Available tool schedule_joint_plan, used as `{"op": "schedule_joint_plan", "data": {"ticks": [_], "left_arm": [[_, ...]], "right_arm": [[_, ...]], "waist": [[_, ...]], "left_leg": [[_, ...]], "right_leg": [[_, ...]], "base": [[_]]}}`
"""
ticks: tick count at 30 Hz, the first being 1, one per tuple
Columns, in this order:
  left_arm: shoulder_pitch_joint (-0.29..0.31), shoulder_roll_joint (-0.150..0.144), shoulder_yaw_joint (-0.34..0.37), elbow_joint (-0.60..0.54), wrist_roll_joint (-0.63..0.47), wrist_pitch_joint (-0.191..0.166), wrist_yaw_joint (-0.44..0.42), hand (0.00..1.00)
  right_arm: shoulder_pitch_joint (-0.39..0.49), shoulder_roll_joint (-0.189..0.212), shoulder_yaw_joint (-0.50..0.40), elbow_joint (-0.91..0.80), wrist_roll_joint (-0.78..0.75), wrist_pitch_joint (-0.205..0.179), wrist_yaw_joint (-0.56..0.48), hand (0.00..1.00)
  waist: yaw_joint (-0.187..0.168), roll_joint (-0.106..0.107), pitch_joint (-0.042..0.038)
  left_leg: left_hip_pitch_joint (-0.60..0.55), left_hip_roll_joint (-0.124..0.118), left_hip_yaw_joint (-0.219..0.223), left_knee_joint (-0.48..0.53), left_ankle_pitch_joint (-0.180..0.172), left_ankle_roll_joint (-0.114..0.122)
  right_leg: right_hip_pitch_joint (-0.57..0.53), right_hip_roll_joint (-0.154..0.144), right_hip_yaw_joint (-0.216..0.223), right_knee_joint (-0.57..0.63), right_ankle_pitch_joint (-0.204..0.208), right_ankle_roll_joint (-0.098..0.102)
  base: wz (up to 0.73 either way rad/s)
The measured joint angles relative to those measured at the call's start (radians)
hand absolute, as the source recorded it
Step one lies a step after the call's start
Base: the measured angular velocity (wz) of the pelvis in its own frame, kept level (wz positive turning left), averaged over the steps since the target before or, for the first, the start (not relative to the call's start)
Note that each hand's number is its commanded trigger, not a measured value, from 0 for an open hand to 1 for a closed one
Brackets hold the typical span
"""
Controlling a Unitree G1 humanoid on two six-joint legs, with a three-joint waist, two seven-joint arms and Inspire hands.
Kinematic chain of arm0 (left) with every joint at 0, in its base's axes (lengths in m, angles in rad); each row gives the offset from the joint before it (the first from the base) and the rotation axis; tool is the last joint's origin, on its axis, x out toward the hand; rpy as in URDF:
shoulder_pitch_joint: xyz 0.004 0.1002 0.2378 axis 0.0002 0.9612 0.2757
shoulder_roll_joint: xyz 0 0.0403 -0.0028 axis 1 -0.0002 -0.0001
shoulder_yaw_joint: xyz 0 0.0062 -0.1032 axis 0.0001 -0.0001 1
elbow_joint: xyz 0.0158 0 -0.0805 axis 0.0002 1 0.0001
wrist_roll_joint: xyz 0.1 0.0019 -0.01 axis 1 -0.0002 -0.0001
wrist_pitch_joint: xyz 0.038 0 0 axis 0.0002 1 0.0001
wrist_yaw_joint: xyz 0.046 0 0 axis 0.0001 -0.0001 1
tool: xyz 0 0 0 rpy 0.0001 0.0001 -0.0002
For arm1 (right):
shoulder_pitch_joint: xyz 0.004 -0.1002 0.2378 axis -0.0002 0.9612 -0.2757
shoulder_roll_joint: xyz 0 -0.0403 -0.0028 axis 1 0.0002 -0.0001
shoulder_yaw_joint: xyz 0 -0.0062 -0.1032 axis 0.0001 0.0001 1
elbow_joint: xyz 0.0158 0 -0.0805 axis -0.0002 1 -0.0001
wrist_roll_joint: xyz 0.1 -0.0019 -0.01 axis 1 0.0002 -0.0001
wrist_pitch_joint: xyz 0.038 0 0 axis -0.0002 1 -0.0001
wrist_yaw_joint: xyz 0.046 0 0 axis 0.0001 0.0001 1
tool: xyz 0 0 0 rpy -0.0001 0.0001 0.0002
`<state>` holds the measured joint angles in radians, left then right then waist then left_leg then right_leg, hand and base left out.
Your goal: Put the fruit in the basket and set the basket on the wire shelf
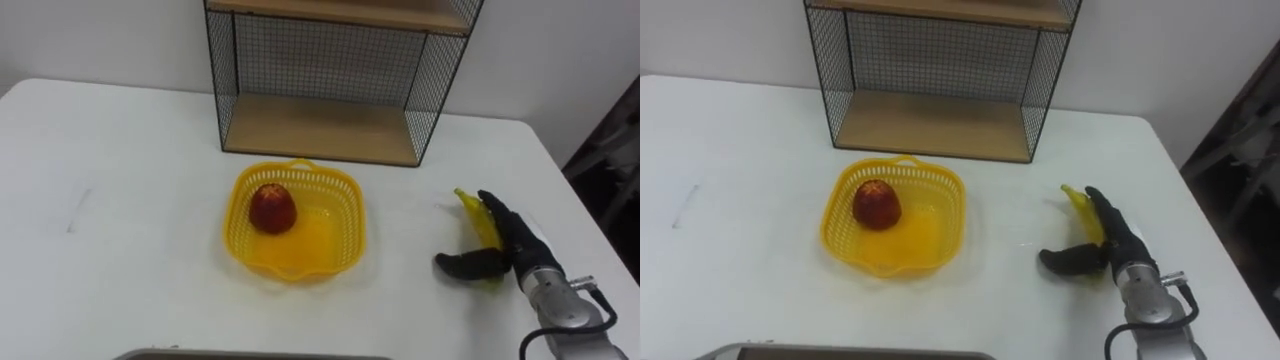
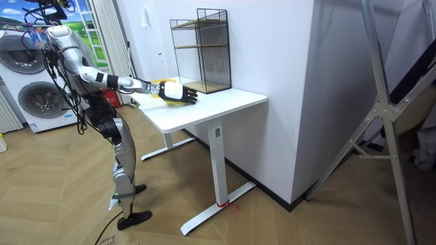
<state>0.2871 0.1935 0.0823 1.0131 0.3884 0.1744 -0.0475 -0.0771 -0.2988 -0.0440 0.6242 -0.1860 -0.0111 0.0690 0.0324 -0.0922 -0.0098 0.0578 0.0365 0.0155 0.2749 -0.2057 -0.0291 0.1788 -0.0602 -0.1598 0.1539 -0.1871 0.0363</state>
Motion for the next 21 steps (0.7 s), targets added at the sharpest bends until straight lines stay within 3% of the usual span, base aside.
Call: {"op": "schedule_joint_plan", "data": {"ticks": [12, 21], "left_arm": [[-0.011, 0.010, -0.021, -0.004, 0.000, 0.003, 0.057, 0.00], [-0.017, 0.010, -0.025, -0.019, 0.000, 0.012, 0.104, 0.00]], "right_arm": [[-0.037, -0.035, -0.021, 0.056, -0.137, -0.008, -0.067, 1.00], [-0.031, -0.039, -0.018, 0.027, -0.201, 0.040, -0.097, 1.00]], "waist": [[0.002, 0.007, -0.0041], [0.015, 0.007, -0.0039]], "left_leg": [[-0.014, -0.004, -0.014, 0.015, -0.008, 0.002], [-0.002, -0.004, -0.015, 0.004, -0.010, 0.001]], "right_leg": [[-0.001, -0.001, -0.010, -0.001, 0.000, 0.003], [0.008, 0.000, -0.011, 0.002, 0.001, 0.002]], "base": [[0.03], [0.00]]}}
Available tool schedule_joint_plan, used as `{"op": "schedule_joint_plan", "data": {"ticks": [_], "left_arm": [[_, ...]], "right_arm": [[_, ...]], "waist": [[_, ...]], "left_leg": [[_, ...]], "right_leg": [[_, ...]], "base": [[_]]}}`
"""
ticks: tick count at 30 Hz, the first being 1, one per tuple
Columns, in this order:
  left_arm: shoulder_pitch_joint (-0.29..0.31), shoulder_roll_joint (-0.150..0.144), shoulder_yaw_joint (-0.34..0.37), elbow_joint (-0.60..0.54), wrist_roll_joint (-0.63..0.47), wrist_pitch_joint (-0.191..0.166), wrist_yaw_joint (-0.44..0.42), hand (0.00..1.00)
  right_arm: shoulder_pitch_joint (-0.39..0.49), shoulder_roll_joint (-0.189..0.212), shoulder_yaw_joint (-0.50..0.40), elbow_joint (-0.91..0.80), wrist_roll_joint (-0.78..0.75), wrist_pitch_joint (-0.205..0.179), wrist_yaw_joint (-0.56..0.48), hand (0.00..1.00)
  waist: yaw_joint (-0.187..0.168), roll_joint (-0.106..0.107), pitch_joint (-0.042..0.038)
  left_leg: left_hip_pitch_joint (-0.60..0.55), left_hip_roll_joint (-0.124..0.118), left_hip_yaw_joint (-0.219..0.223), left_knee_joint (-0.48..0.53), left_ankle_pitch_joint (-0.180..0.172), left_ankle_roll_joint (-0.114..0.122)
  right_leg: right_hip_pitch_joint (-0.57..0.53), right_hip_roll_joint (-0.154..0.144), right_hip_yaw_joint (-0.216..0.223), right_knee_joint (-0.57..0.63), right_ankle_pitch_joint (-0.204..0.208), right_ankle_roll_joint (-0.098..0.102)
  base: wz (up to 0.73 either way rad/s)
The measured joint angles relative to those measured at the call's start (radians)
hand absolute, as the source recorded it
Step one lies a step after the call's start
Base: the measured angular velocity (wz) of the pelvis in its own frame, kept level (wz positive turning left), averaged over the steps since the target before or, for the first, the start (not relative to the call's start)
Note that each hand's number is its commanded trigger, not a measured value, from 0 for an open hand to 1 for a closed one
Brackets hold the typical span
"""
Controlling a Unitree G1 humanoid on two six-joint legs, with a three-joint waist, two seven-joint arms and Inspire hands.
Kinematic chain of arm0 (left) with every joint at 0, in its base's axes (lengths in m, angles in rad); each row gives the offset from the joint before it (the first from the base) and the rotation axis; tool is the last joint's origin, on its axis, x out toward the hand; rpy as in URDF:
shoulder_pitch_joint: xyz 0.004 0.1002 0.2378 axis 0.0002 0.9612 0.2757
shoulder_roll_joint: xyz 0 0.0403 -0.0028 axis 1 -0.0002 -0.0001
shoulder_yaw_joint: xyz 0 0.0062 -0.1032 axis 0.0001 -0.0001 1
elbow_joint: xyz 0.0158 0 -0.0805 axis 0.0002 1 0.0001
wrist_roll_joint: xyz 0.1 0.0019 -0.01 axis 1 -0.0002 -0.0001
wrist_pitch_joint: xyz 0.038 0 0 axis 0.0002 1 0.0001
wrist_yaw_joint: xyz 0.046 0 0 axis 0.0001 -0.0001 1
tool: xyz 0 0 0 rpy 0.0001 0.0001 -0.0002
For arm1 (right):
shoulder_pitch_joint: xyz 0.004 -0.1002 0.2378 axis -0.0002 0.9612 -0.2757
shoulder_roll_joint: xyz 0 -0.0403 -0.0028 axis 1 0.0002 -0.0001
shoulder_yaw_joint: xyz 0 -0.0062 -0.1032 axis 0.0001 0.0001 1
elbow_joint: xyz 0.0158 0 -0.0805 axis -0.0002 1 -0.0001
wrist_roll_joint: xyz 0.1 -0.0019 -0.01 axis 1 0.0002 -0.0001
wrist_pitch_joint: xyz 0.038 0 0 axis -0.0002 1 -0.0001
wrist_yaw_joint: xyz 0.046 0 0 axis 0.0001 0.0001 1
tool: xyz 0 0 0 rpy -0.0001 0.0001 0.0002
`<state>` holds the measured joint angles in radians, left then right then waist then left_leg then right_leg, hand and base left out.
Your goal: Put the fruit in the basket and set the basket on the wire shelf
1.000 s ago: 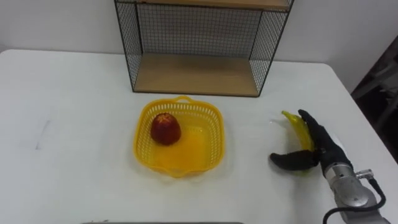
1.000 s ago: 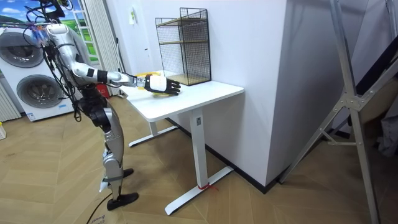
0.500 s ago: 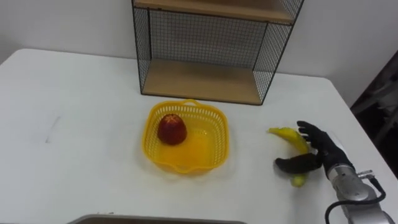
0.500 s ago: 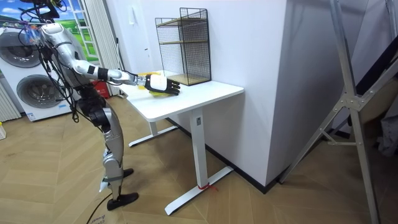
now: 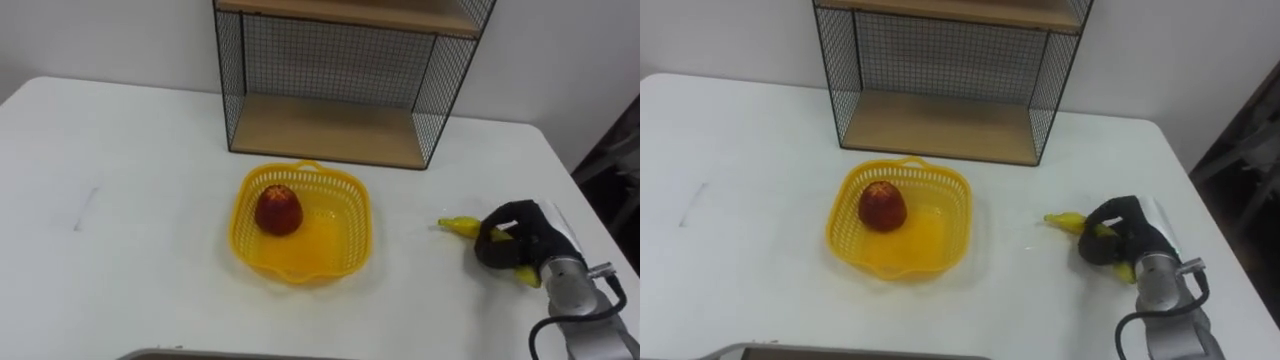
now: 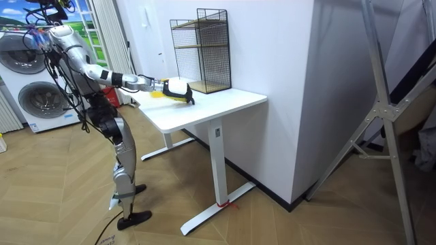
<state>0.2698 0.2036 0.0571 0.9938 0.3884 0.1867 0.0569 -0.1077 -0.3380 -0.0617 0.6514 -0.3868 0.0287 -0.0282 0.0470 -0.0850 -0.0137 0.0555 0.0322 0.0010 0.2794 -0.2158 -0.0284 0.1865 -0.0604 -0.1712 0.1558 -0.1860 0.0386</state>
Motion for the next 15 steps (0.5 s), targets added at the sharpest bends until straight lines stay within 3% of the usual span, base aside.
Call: {"op": "schedule_joint_plan", "data": {"ticks": [3, 10, 12, 15], "left_arm": [[0.000, 0.000, -0.004, 0.001, 0.000, 0.007, 0.003, 0.00], [-0.001, 0.000, -0.006, -0.003, -0.002, 0.008, 0.002, 0.00], [-0.015, 0.000, -0.010, -0.005, -0.002, 0.008, 0.001, 0.00], [-0.029, -0.003, -0.035, -0.002, -0.003, 0.008, -0.003, 0.00]], "right_arm": [[0.003, -0.001, 0.001, -0.002, -0.015, 0.029, -0.001, 1.00], [0.020, 0.002, 0.012, -0.046, -0.009, 0.042, -0.004, 1.00], [0.051, 0.020, 0.012, -0.134, -0.001, 0.076, -0.003, 1.00], [0.066, 0.024, 0.020, -0.233, -0.001, 0.108, 0.022, 1.00]], "waist": [[0.015, 0.000, 0.0001], [0.014, 0.002, 0.0013], [0.012, 0.005, 0.0013], [0.013, 0.018, 0.0105]], "left_leg": [[0.007, 0.001, -0.001, -0.005, -0.002, -0.002], [0.008, 0.003, 0.001, -0.004, -0.002, -0.002], [-0.011, 0.003, 0.001, -0.001, -0.005, -0.007], [-0.026, 0.005, 0.012, 0.004, -0.001, -0.001]], "right_leg": [[0.005, 0.000, -0.002, 0.001, 0.000, 0.000], [0.005, 0.001, -0.001, 0.013, 0.000, 0.000], [-0.014, 0.001, 0.002, 0.015, 0.000, 0.000], [-0.031, 0.002, 0.016, 0.019, 0.000, -0.001]], "base": [[0.00], [0.00], [-0.02], [-0.12]]}}
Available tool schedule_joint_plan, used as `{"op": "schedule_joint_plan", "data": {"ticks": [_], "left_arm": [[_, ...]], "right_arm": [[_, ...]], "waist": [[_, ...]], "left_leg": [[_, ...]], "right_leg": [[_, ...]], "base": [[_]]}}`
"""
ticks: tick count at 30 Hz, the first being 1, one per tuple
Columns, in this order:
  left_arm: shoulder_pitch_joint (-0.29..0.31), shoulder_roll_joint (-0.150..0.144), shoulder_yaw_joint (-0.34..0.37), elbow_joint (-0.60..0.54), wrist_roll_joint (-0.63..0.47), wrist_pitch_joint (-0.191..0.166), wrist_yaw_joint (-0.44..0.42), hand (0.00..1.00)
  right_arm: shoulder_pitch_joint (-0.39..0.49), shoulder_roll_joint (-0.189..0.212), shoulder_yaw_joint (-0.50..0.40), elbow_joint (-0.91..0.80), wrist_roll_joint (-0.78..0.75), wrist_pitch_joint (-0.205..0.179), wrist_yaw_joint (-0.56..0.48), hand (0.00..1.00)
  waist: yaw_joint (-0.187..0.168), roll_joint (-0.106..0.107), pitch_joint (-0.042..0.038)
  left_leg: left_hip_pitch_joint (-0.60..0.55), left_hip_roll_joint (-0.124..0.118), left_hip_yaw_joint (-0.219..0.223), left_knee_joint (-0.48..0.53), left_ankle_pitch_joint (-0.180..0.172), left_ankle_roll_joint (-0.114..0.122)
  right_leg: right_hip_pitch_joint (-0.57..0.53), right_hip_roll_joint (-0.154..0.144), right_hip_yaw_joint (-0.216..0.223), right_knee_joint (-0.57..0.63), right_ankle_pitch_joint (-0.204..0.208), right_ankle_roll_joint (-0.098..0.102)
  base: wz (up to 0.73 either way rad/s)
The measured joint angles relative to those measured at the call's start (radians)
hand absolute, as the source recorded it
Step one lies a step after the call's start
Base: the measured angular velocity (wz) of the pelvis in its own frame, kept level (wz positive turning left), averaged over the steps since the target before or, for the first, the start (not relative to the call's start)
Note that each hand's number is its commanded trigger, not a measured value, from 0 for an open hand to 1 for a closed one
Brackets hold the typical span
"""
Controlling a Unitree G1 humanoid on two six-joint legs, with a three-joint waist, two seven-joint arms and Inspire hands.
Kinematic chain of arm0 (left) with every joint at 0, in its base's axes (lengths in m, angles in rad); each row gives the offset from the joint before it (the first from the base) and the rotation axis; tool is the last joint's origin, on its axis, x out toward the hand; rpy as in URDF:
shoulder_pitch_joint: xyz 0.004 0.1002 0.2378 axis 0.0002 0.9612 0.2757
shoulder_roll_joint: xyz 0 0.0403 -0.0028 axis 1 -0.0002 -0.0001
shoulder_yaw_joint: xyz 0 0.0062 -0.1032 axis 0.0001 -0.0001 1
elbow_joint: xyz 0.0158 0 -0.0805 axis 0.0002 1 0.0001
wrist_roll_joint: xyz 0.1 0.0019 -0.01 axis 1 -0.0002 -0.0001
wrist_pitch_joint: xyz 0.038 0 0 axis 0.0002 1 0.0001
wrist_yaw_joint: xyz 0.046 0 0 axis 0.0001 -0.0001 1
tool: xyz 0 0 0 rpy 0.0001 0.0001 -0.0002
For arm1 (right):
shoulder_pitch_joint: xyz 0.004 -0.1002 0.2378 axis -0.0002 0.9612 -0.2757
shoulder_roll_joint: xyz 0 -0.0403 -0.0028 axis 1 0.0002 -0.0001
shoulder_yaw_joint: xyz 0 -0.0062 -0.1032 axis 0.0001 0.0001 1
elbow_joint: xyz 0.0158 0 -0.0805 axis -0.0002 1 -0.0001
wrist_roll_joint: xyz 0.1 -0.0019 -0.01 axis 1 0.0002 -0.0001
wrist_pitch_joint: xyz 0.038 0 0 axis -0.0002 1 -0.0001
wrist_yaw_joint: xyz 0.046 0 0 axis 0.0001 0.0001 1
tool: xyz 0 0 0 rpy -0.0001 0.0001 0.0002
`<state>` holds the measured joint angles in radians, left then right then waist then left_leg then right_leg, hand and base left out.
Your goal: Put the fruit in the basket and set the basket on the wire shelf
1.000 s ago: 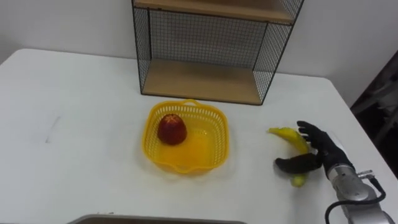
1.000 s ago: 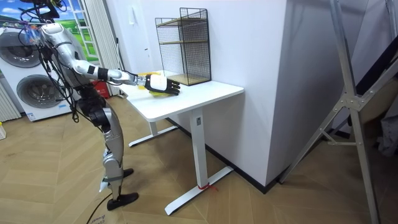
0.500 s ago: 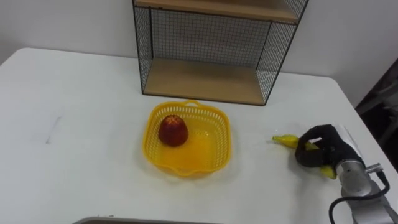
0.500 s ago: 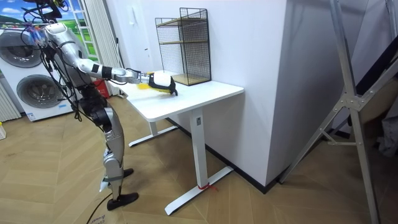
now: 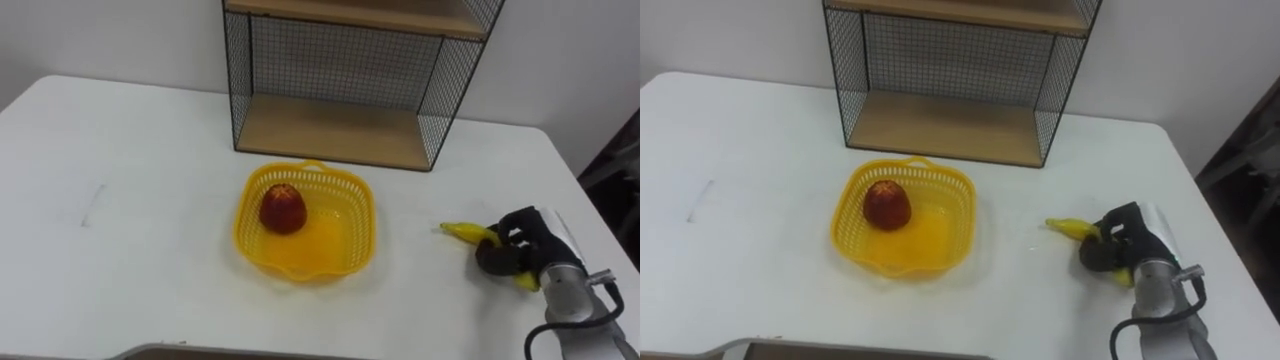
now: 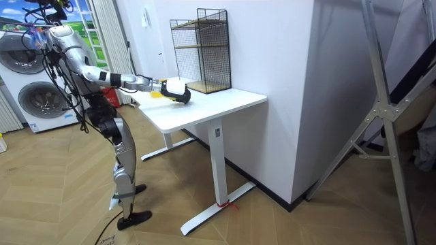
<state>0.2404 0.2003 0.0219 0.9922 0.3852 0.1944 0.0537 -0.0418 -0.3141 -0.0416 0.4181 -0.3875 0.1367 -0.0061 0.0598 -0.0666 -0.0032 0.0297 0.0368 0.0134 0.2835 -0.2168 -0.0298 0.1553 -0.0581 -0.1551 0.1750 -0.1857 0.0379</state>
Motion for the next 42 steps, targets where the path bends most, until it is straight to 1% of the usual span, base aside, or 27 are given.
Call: {"op": "schedule_joint_plan", "data": {"ticks": [1, 4, 7, 9, 11, 12, 14, 16, 18, 21, 23, 24, 25, 27, 29, 32, 36, 38, 39, 40, 41, 42], "left_arm": [[-0.001, -0.002, -0.009, 0.000, 0.000, -0.003, -0.005, 0.00], [0.001, -0.004, -0.007, 0.000, 0.000, -0.016, -0.008, 0.00], [0.005, -0.009, -0.006, -0.003, 0.000, -0.028, -0.021, 0.00], [0.005, -0.009, -0.006, -0.003, 0.000, -0.047, -0.022, 0.00], [0.008, -0.012, -0.006, 0.001, 0.000, -0.072, -0.018, 0.00], [0.008, -0.013, -0.006, 0.001, 0.001, -0.076, -0.016, 0.00], [0.005, -0.015, -0.007, 0.002, 0.001, -0.097, -0.001, 0.00], [0.005, -0.018, -0.007, 0.008, 0.000, -0.103, 0.009, 0.00], [0.010, -0.019, -0.012, 0.014, -0.001, -0.108, 0.010, 0.00], [0.010, -0.019, -0.036, 0.020, -0.002, -0.111, 0.003, 0.00], [0.013, -0.018, -0.054, 0.024, -0.001, -0.111, -0.010, 0.00], [0.014, -0.018, -0.058, 0.026, -0.001, -0.111, -0.016, 0.00], [0.013, -0.018, -0.068, 0.030, -0.001, -0.111, -0.027, 0.00], [0.010, -0.018, -0.082, 0.030, -0.002, -0.111, -0.048, 0.00], [0.005, -0.018, -0.083, 0.030, -0.001, -0.111, -0.059, 0.00], [-0.007, -0.018, -0.084, 0.031, -0.001, -0.112, -0.067, 0.00], [-0.012, -0.018, -0.084, 0.030, -0.001, -0.112, -0.069, 0.00], [-0.021, -0.019, -0.084, 0.030, -0.001, -0.112, -0.084, 0.00], [-0.023, -0.019, -0.084, 0.030, -0.001, -0.112, -0.085, 0.00], [-0.027, -0.020, -0.084, 0.030, -0.001, -0.112, -0.085, 0.00], [-0.029, -0.020, -0.084, 0.030, -0.002, -0.111, -0.084, 0.00], [-0.029, -0.021, -0.084, 0.030, -0.002, -0.110, -0.084, 0.00]], "right_arm": [[0.020, 0.004, 0.008, -0.050, 0.002, 0.005, 0.009, 1.00], [0.065, 0.020, 0.032, -0.168, 0.042, 0.005, 0.037, 1.00], [0.071, 0.022, 0.053, -0.271, 0.086, 0.005, 0.050, 1.00], [0.070, 0.021, 0.058, -0.359, 0.137, 0.003, 0.052, 1.00], [0.060, 0.021, 0.060, -0.428, 0.196, -0.037, 0.052, 1.00], [0.060, 0.021, 0.060, -0.441, 0.206, -0.044, 0.051, 1.00], [0.056, 0.022, 0.063, -0.471, 0.233, -0.063, 0.051, 1.00], [0.046, 0.023, 0.064, -0.475, 0.237, -0.072, 0.051, 1.00], [0.042, 0.029, 0.065, -0.507, 0.235, -0.072, 0.052, 1.00], [0.040, 0.033, 0.066, -0.609, 0.252, -0.075, 0.054, 1.00], [0.039, 0.034, 0.073, -0.658, 0.269, -0.085, 0.071, 1.00], [0.039, 0.033, 0.079, -0.663, 0.271, -0.087, 0.080, 1.00], [0.039, 0.033, 0.095, -0.663, 0.276, -0.090, 0.096, 1.00], [0.040, 0.034, 0.138, -0.663, 0.282, -0.090, 0.137, 1.00], [0.041, 0.035, 0.172, -0.663, 0.271, -0.090, 0.166, 1.00], [0.043, 0.035, 0.216, -0.663, 0.251, -0.090, 0.201, 1.00], [0.043, 0.036, 0.248, -0.663, 0.225, -0.090, 0.235, 1.00], [0.042, 0.037, 0.257, -0.661, 0.191, -0.090, 0.253, 0.99], [0.042, 0.037, 0.257, -0.659, 0.188, -0.090, 0.257, 0.62], [0.041, 0.037, 0.258, -0.657, 0.187, -0.086, 0.265, 0.29], [0.040, 0.038, 0.261, -0.657, 0.187, -0.077, 0.274, 0.00], [0.040, 0.038, 0.262, -0.657, 0.187, -0.074, 0.278, 0.00]], "waist": [[0.000, 0.006, 0.0033], [0.002, 0.011, 0.0053], [0.003, 0.015, 0.0066], [0.007, 0.016, 0.0075], [0.010, 0.017, 0.0086], [0.011, 0.016, 0.0087], [0.024, 0.011, 0.0076], [0.027, 0.010, 0.0085], [0.027, 0.010, 0.0096], [0.025, 0.017, 0.0134], [0.023, 0.015, 0.0122], [0.023, 0.014, 0.0114], [0.024, 0.015, 0.0124], [0.024, 0.008, 0.0094], [0.025, 0.005, 0.0078], [0.033, 0.005, 0.0078], [0.034, 0.008, 0.0090], [0.047, 0.009, 0.0099], [0.052, 0.009, 0.0100], [0.059, 0.009, 0.0101], [0.064, 0.009, 0.0101], [0.068, 0.009, 0.0102]], "left_leg": [[0.002, 0.000, 0.008, -0.002, 0.000, 0.000], [-0.001, 0.001, 0.020, -0.011, 0.002, 0.003], [-0.009, 0.001, 0.030, -0.015, 0.003, 0.003], [-0.012, 0.002, 0.035, -0.016, 0.004, 0.004], [-0.007, 0.002, 0.035, -0.016, 0.004, 0.004], [-0.005, 0.002, 0.035, -0.017, 0.004, 0.004], [0.000, 0.002, 0.035, -0.022, 0.004, 0.004], [0.000, 0.002, 0.035, -0.025, 0.004, 0.004], [-0.001, 0.002, 0.037, -0.027, 0.004, 0.004], [-0.012, 0.003, 0.035, -0.032, 0.004, 0.004], [-0.017, 0.003, 0.036, -0.031, 0.004, 0.004], [-0.017, 0.003, 0.036, -0.031, 0.004, 0.004], [-0.017, 0.003, 0.036, -0.029, 0.004, 0.004], [-0.020, 0.003, 0.035, -0.025, 0.004, 0.004], [-0.019, 0.003, 0.033, -0.024, 0.004, 0.004], [-0.019, 0.003, 0.032, -0.021, 0.004, 0.004], [-0.023, 0.003, 0.029, -0.015, 0.004, 0.004], [-0.028, 0.003, 0.029, -0.012, 0.004, 0.004], [-0.028, 0.003, 0.029, -0.012, 0.004, 0.004], [-0.028, 0.003, 0.028, -0.012, 0.004, 0.004], [-0.028, 0.003, 0.027, -0.012, 0.004, 0.004], [-0.028, 0.003, 0.027, -0.012, 0.004, 0.004]], "right_leg": [[-0.006, 0.000, 0.008, 0.000, 0.000, 0.000], [-0.021, 0.000, 0.022, -0.003, 0.000, 0.001], [-0.036, -0.001, 0.032, -0.002, 0.000, 0.001], [-0.040, -0.001, 0.039, 0.000, 0.000, 0.001], [-0.037, -0.001, 0.040, 0.001, 0.000, 0.001], [-0.036, -0.001, 0.041, 0.001, 0.000, 0.001], [-0.034, -0.001, 0.042, 0.001, 0.000, 0.001], [-0.035, -0.001, 0.043, 0.001, 0.000, 0.001], [-0.039, -0.001, 0.045, 0.003, 0.000, 0.001], [-0.051, 0.000, 0.043, 0.011, -0.001, 0.001], [-0.052, 0.000, 0.045, 0.010, -0.001, 0.001], [-0.051, 0.000, 0.045, 0.010, -0.001, 0.001], [-0.051, 0.000, 0.045, 0.010, -0.001, 0.001], [-0.052, 0.000, 0.044, 0.010, 0.000, 0.001], [-0.050, 0.000, 0.042, 0.011, 0.000, 0.001], [-0.049, 0.000, 0.041, 0.013, 0.000, 0.001], [-0.049, 0.000, 0.039, 0.015, 0.000, 0.001], [-0.051, 0.000, 0.038, 0.015, 0.000, 0.000], [-0.051, 0.000, 0.038, 0.015, 0.000, 0.000], [-0.051, 0.000, 0.038, 0.015, 0.000, 0.000], [-0.051, 0.000, 0.037, 0.015, 0.000, 0.000], [-0.051, 0.000, 0.037, 0.015, 0.000, 0.000]], "base": [[-0.19], [-0.14], [-0.09], [-0.07], [0.00], [0.00], [0.00], [0.00], [-0.03], [0.00], [0.00], [0.00], [0.00], [0.00], [0.02], [0.00], [0.00], [0.00], [0.00], [0.00], [0.00], [0.00]]}}
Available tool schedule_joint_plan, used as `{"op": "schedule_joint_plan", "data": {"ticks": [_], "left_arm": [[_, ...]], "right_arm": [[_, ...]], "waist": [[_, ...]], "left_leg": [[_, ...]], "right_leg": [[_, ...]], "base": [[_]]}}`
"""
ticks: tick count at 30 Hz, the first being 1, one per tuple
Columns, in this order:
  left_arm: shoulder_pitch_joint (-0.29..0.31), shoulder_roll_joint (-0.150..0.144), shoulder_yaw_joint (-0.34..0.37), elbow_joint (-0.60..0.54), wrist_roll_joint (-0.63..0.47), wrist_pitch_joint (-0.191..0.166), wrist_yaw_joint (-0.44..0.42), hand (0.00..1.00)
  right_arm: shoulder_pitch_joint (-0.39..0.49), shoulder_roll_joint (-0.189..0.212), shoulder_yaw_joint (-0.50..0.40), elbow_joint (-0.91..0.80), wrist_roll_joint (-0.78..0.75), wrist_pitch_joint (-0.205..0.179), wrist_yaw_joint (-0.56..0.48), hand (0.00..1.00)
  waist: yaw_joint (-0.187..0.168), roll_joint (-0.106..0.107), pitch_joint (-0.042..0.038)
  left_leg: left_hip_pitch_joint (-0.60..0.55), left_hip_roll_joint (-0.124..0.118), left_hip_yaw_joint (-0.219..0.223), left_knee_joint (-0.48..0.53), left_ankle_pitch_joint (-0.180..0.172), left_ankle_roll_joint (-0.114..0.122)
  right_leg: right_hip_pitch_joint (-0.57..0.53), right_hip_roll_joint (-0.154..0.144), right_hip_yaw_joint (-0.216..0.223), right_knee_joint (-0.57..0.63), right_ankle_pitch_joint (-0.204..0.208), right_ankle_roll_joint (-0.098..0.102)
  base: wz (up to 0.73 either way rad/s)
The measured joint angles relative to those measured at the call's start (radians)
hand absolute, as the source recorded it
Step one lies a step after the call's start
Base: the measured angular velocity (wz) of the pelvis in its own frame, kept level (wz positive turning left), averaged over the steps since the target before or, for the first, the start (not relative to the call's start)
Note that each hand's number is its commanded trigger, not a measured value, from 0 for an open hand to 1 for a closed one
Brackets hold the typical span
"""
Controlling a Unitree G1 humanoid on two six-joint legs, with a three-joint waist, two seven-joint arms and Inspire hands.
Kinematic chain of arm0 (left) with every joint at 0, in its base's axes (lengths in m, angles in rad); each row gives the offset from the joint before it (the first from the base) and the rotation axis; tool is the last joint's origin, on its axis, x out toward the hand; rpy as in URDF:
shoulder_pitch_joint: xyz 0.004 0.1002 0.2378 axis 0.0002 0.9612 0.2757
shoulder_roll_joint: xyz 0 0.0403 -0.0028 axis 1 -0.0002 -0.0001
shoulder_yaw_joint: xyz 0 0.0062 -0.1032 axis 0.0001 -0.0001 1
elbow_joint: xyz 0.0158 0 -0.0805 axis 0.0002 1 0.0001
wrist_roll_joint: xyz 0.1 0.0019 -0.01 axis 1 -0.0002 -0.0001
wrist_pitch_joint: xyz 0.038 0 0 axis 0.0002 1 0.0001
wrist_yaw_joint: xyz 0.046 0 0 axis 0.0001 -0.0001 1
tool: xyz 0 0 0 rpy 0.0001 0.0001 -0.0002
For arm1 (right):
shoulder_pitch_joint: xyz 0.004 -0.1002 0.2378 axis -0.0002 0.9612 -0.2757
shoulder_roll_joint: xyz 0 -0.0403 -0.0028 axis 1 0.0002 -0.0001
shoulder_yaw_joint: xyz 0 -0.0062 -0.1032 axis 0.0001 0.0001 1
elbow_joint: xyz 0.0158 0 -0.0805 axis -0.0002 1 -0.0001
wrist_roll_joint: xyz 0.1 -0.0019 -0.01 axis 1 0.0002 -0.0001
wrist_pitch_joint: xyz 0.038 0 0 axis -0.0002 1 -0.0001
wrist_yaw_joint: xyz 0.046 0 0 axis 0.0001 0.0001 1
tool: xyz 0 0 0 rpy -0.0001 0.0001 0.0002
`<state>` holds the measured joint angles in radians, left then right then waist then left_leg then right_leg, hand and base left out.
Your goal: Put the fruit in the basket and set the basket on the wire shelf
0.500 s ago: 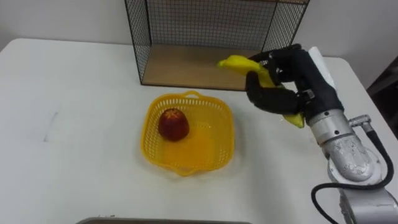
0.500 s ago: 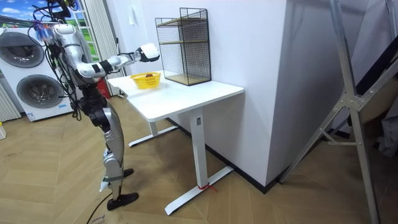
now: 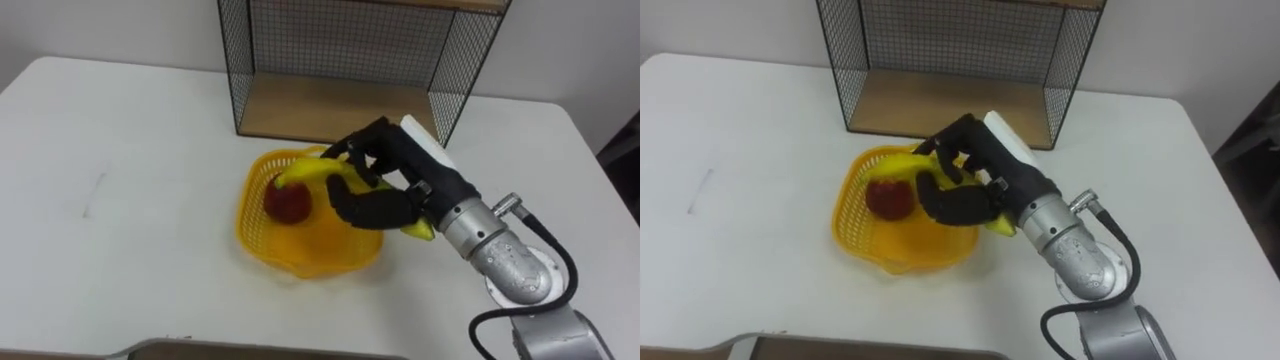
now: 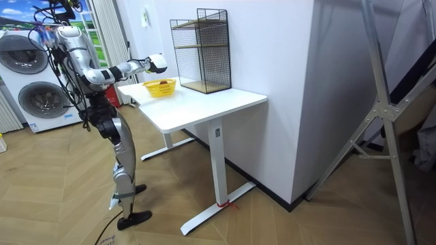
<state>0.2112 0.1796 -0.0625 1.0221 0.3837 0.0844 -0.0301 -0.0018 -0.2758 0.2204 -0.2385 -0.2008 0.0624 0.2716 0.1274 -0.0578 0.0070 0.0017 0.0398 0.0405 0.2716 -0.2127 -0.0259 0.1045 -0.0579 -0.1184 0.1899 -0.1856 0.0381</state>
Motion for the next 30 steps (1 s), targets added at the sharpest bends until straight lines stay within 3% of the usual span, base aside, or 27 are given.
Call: {"op": "schedule_joint_plan", "data": {"ticks": [13, 30], "left_arm": [[-0.010, -0.002, 0.000, 0.000, 0.000, 0.002, 0.011, 0.00], [-0.018, -0.003, -0.017, 0.001, -0.001, 0.002, 0.041, 0.00]], "right_arm": [[0.000, 0.002, 0.021, 0.002, -0.009, 0.006, 0.047, 0.00], [0.007, 0.004, 0.043, 0.032, -0.009, 0.025, 0.060, 0.00]], "waist": [[0.013, 0.005, 0.0094], [0.012, 0.005, 0.0066]], "left_leg": [[-0.014, 0.000, -0.014, 0.003, 0.000, 0.000], [-0.015, 0.000, -0.014, 0.010, 0.000, 0.000]], "right_leg": [[-0.004, 0.000, -0.021, -0.002, 0.000, 0.000], [-0.003, 0.000, -0.021, -0.001, 0.000, 0.000]], "base": [[0.04], [0.00]]}}
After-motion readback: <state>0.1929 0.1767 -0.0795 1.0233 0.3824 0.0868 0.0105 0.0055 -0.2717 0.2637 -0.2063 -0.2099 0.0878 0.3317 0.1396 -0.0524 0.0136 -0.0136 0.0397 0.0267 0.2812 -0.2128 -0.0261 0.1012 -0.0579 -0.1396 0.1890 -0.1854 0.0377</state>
